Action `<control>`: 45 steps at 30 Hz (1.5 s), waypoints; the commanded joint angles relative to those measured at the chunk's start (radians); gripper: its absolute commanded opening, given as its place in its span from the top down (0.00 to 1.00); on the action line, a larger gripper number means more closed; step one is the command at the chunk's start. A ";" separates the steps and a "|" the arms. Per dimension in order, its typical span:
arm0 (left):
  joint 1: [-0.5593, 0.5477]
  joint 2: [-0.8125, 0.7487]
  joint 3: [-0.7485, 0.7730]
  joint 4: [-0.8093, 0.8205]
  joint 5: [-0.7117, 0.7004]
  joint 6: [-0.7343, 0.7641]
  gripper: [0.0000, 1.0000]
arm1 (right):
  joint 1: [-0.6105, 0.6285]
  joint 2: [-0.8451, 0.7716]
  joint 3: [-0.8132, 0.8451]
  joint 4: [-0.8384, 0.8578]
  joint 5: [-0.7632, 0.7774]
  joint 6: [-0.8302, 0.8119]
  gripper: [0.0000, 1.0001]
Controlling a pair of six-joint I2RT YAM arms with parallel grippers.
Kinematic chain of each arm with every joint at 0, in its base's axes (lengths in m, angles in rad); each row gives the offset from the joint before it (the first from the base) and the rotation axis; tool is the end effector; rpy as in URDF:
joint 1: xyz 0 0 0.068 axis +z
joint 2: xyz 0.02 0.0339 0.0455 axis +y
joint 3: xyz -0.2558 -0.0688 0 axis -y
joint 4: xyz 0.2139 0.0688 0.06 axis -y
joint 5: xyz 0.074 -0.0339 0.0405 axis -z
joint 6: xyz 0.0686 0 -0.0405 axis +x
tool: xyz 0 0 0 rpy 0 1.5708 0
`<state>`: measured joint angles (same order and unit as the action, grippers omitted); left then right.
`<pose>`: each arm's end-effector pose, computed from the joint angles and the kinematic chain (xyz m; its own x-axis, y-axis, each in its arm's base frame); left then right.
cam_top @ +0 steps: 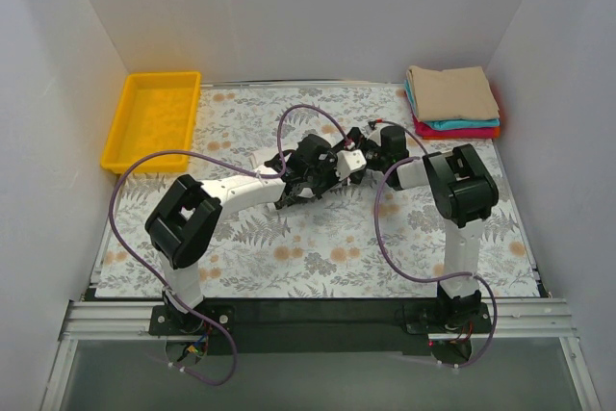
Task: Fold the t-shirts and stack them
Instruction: Neatly place the folded tshirt to the corner
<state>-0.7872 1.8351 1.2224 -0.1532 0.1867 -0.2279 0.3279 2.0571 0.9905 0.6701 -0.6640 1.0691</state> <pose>0.2721 -0.2911 0.1885 -0.6552 0.3431 -0.6730 0.6595 0.6943 -0.2882 0.3779 0.1732 0.1319 -0.8701 0.4334 -0.2349 -0.0602 0.3796 0.9232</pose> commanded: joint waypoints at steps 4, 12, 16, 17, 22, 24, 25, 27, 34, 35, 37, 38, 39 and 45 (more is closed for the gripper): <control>0.002 -0.037 0.045 0.021 0.033 -0.037 1.00 | 0.031 0.073 0.059 0.068 0.060 0.041 0.18; 0.011 -0.002 0.061 0.041 0.007 -0.065 1.00 | 0.068 0.084 0.042 0.077 0.075 0.051 0.22; 0.013 0.012 0.068 0.044 0.014 -0.074 1.00 | 0.069 0.077 0.034 0.077 0.084 0.040 0.28; 0.013 0.015 0.068 0.044 0.014 -0.076 1.00 | 0.069 0.077 0.033 0.075 0.086 0.038 0.31; 0.014 0.026 0.080 0.041 0.007 -0.073 1.00 | 0.054 0.069 0.030 0.069 0.086 -0.010 0.63; 0.014 0.023 0.091 0.026 0.010 -0.077 0.97 | 0.040 0.060 0.045 -0.001 0.087 -0.087 0.88; 0.014 0.020 0.100 0.002 0.019 -0.083 0.90 | 0.025 0.048 0.065 -0.047 0.090 -0.127 0.96; 0.014 0.004 0.118 -0.022 0.026 -0.108 0.70 | 0.010 0.035 0.152 -0.245 0.116 -0.245 0.99; 0.058 -0.112 0.143 -0.175 0.094 -0.175 0.38 | -0.047 0.011 0.445 -0.756 0.176 -0.831 0.99; 0.077 -0.135 0.144 -0.186 0.092 -0.183 0.37 | -0.053 0.012 0.468 -0.797 0.214 -0.925 0.99; 0.098 -0.154 0.146 -0.218 0.094 -0.194 0.36 | -0.072 0.014 0.536 -0.892 0.259 -1.026 0.99; 0.115 -0.172 0.147 -0.229 0.089 -0.197 0.36 | -0.078 0.014 0.553 -0.915 0.317 -1.116 0.99; 0.124 -0.178 0.141 -0.236 0.079 -0.200 0.36 | -0.082 0.015 0.592 -0.934 0.342 -1.155 0.99; 0.177 -0.229 0.100 -0.255 0.073 -0.212 0.36 | -0.101 0.049 0.724 -1.008 0.543 -1.431 0.99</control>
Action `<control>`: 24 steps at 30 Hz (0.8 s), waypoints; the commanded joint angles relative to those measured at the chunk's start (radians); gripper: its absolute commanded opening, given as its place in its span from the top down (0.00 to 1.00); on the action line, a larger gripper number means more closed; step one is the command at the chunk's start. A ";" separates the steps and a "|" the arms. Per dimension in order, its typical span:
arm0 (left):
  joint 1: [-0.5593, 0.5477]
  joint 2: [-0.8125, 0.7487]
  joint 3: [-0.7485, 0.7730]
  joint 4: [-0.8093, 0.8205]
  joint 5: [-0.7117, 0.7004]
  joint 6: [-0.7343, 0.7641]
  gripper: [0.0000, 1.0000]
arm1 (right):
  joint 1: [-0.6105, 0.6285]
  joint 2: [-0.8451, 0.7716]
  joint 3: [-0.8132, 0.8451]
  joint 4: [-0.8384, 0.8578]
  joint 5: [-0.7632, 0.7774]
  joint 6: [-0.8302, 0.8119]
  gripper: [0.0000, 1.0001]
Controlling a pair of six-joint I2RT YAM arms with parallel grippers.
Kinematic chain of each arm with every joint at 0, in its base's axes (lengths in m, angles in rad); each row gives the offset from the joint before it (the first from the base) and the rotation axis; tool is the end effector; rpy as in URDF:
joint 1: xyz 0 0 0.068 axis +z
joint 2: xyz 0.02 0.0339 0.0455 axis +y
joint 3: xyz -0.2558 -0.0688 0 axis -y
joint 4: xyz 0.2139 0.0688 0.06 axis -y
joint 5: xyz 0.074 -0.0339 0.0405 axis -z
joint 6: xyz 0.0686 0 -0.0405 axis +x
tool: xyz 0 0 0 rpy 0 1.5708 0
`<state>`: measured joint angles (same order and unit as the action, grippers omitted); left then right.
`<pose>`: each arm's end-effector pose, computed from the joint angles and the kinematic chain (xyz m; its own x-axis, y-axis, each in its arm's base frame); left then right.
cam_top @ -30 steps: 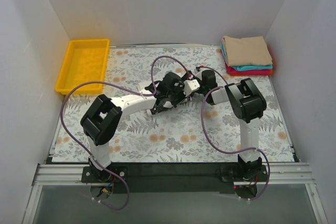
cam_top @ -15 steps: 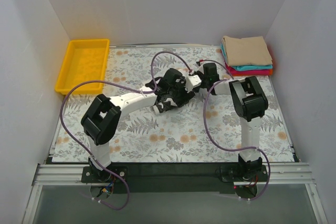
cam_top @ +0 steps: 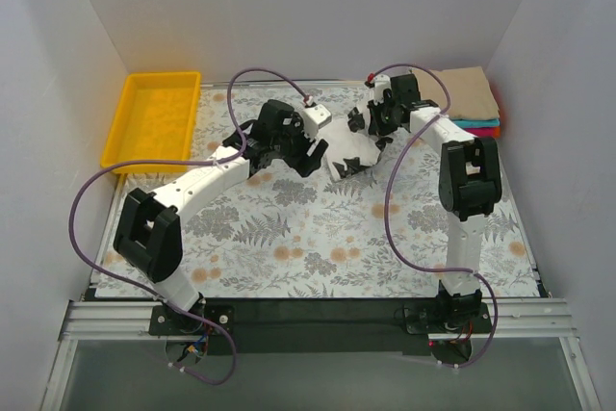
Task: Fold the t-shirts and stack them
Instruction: Neatly place the folded tshirt to the corner
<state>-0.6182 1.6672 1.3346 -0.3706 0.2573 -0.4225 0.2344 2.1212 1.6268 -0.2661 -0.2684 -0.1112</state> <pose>0.2942 -0.2307 0.2642 -0.7753 0.0648 -0.6282 0.4394 0.7699 -0.4629 0.4549 0.1273 0.1862 -0.6207 -0.2582 -0.7403 -0.4827 0.8699 0.1013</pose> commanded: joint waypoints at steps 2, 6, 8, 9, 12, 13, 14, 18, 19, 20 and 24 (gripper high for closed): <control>0.014 -0.070 -0.025 -0.036 0.005 -0.027 0.36 | -0.009 -0.004 0.140 -0.073 0.210 -0.300 0.99; 0.015 -0.086 -0.043 -0.036 0.003 -0.030 0.36 | -0.012 0.042 0.241 -0.105 0.264 -0.399 0.99; 0.015 -0.092 -0.055 -0.033 0.000 -0.030 0.36 | -0.026 0.052 0.284 -0.113 0.264 -0.430 0.99; 0.015 -0.095 -0.058 -0.027 0.000 -0.030 0.36 | -0.038 0.062 0.297 -0.116 0.264 -0.435 0.99; 0.017 -0.112 -0.078 -0.018 -0.004 -0.030 0.36 | -0.058 0.078 0.353 -0.120 0.305 -0.464 0.99; 0.015 -0.115 -0.083 -0.014 -0.003 -0.032 0.36 | -0.069 0.080 0.367 -0.122 0.305 -0.470 0.99; 0.015 -0.121 -0.084 -0.014 -0.004 -0.030 0.35 | -0.075 0.083 0.380 -0.124 0.317 -0.491 0.99; 0.015 -0.124 -0.087 -0.016 -0.007 -0.033 0.30 | -0.096 0.095 0.441 -0.124 0.330 -0.539 0.99; 0.015 -0.123 -0.089 -0.017 -0.009 -0.033 0.30 | -0.104 0.098 0.462 -0.125 0.336 -0.550 0.99; 0.015 -0.124 -0.092 -0.017 -0.006 -0.032 0.30 | -0.109 0.105 0.472 -0.124 0.339 -0.565 0.99; 0.015 -0.124 -0.100 -0.027 -0.007 -0.032 0.29 | -0.133 0.115 0.525 -0.125 0.345 -0.593 0.99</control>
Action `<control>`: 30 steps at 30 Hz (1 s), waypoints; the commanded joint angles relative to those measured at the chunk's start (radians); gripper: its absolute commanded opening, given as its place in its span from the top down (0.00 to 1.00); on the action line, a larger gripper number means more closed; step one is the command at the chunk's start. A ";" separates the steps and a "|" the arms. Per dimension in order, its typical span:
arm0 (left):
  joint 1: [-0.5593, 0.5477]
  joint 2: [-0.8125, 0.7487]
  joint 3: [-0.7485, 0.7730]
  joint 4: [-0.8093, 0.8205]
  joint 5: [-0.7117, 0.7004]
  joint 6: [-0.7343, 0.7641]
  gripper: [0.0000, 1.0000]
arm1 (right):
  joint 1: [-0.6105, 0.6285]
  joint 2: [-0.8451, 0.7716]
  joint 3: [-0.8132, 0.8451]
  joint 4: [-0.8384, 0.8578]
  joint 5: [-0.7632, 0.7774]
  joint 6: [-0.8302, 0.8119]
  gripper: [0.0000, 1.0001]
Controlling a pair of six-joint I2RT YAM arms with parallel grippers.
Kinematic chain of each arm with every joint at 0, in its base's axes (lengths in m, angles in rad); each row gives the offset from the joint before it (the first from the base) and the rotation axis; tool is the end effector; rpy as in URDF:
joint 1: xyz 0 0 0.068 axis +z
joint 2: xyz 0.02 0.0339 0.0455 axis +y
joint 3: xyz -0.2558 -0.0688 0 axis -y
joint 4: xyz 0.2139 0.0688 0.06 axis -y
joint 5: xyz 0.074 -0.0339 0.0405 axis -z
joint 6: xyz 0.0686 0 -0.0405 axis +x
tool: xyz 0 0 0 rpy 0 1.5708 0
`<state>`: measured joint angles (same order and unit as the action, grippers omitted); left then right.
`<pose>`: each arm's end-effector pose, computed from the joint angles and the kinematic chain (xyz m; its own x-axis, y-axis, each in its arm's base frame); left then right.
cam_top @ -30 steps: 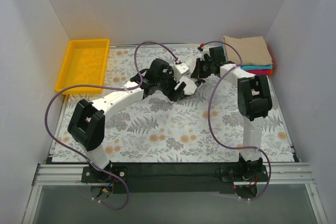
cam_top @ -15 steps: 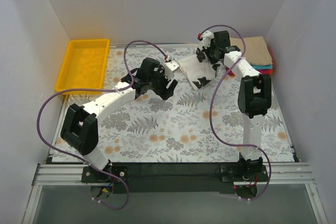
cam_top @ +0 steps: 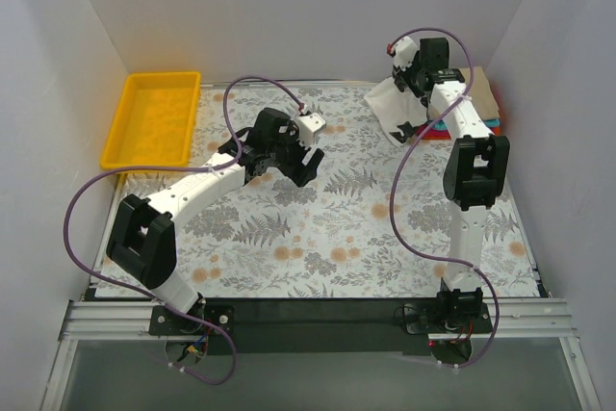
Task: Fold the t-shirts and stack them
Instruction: Neatly place the folded tshirt to the corner
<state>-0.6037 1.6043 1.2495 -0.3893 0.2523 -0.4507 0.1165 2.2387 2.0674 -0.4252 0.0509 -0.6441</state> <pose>0.2811 -0.2147 0.2560 -0.8072 0.0443 -0.5886 0.3880 0.7912 -0.4727 0.5142 0.0567 0.2569 -0.4016 -0.6508 -0.6444 -0.3944 0.7579 -0.5196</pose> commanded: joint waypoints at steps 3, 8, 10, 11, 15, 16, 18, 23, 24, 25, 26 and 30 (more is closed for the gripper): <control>0.001 -0.061 -0.016 -0.013 0.001 0.000 0.29 | -0.026 -0.010 0.120 0.034 0.020 -0.066 0.99; 0.001 -0.061 -0.013 -0.019 0.001 0.007 0.29 | -0.035 -0.037 0.163 0.034 0.000 -0.068 0.99; 0.002 -0.063 -0.013 -0.022 0.005 0.006 0.29 | -0.041 -0.048 0.174 0.034 -0.017 -0.060 0.99; 0.001 -0.063 -0.015 -0.022 0.007 0.006 0.29 | -0.044 -0.059 0.187 0.032 -0.023 -0.055 0.99; 0.002 -0.063 -0.018 -0.023 0.013 0.007 0.29 | -0.046 -0.090 0.206 0.023 -0.043 -0.049 0.99; 0.002 -0.060 -0.016 -0.023 0.015 0.009 0.29 | -0.046 -0.096 0.209 0.022 -0.043 -0.049 0.99; 0.001 -0.057 -0.015 -0.023 0.016 0.009 0.29 | -0.049 -0.105 0.226 0.020 -0.043 -0.046 0.99; 0.002 -0.050 -0.009 -0.023 0.021 0.009 0.29 | -0.054 -0.107 0.267 0.022 -0.069 -0.046 0.99; 0.001 -0.049 -0.007 -0.023 0.019 0.009 0.29 | -0.058 -0.105 0.275 0.022 -0.069 -0.046 0.99; 0.002 -0.050 -0.007 -0.023 0.021 0.009 0.29 | -0.063 -0.105 0.289 0.022 -0.072 -0.046 0.99; 0.001 -0.050 -0.009 -0.023 0.022 0.010 0.29 | -0.066 -0.106 0.292 0.022 -0.075 -0.045 0.99; 0.001 -0.043 -0.010 -0.022 0.019 0.014 0.29 | -0.080 -0.122 0.284 0.022 -0.102 -0.034 0.99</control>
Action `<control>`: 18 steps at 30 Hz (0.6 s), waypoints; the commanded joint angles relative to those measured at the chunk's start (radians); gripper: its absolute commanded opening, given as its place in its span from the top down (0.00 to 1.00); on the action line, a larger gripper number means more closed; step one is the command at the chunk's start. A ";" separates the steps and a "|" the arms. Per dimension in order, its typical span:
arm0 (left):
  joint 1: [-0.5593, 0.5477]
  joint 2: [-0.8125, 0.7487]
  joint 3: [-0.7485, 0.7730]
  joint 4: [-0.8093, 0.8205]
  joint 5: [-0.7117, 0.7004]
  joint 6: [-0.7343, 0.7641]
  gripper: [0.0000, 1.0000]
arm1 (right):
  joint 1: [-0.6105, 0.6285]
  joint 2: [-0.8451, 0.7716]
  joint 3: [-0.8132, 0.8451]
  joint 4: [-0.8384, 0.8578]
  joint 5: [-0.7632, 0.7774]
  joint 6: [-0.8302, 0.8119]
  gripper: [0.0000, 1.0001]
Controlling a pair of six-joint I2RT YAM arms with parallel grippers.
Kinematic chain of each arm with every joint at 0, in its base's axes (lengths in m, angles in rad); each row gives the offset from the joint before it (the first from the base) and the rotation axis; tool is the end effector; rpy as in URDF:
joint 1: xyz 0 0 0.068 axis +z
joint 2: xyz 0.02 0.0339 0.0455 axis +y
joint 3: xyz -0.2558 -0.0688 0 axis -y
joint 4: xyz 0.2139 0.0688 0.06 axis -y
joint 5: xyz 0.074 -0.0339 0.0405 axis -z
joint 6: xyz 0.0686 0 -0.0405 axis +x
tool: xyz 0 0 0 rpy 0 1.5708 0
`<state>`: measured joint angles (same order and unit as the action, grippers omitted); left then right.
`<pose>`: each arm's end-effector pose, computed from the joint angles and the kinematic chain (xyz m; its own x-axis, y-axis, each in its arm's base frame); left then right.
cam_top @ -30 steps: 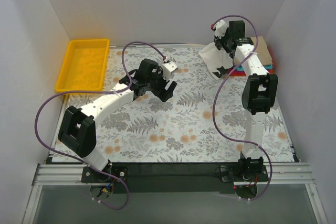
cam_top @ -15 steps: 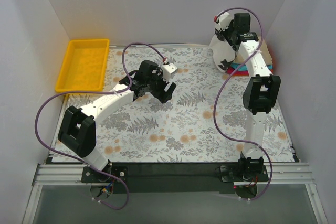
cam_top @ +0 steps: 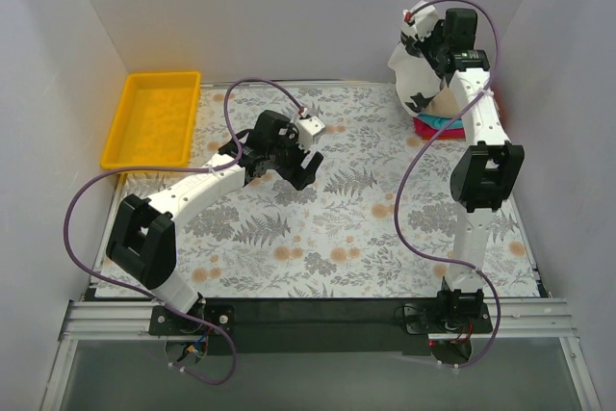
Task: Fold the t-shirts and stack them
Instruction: Neatly place the folded tshirt to the corner
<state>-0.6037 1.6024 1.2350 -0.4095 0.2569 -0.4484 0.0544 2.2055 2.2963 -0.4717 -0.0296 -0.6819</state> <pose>0.2777 -0.2127 0.2499 -0.8228 0.0581 -0.5654 0.3790 0.7974 -0.4697 0.5107 0.0298 0.3456 -0.2367 -0.6438 -0.7277 -0.2975 0.7610 -0.5766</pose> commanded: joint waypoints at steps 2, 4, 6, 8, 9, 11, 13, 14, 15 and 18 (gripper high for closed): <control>0.002 -0.035 0.012 -0.002 0.015 0.008 0.29 | -0.022 -0.084 0.057 0.068 -0.016 -0.002 0.99; 0.001 -0.029 0.015 -0.003 0.016 0.008 0.29 | -0.027 -0.081 0.058 0.068 -0.013 -0.005 0.99; 0.001 -0.029 0.015 -0.003 0.016 0.008 0.28 | -0.037 -0.087 0.060 0.067 -0.021 -0.001 0.99; 0.002 -0.027 0.012 -0.003 0.016 0.010 0.29 | -0.042 -0.104 0.057 0.059 -0.036 0.007 0.99; 0.002 -0.025 0.011 -0.003 0.018 0.011 0.29 | -0.045 -0.109 0.054 0.061 -0.044 0.010 0.99; 0.001 -0.018 0.012 -0.003 0.021 0.010 0.29 | -0.045 -0.122 0.051 0.059 -0.061 0.012 0.99; 0.001 -0.012 0.017 -0.005 0.022 0.008 0.29 | -0.044 -0.121 0.049 0.059 -0.062 0.007 0.99; 0.002 -0.009 0.020 -0.005 0.024 0.008 0.29 | -0.044 -0.116 0.051 0.059 -0.061 -0.002 0.99; 0.001 -0.007 0.024 -0.005 0.024 0.004 0.29 | -0.074 -0.109 0.054 0.059 -0.059 -0.005 0.99; 0.002 -0.004 0.030 -0.012 0.025 0.004 0.29 | -0.100 -0.079 0.063 0.062 -0.061 -0.027 0.99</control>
<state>-0.6037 1.6066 1.2350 -0.4110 0.2672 -0.4461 -0.0006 2.1773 2.2982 -0.4732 -0.0891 -0.6827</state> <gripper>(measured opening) 0.713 0.082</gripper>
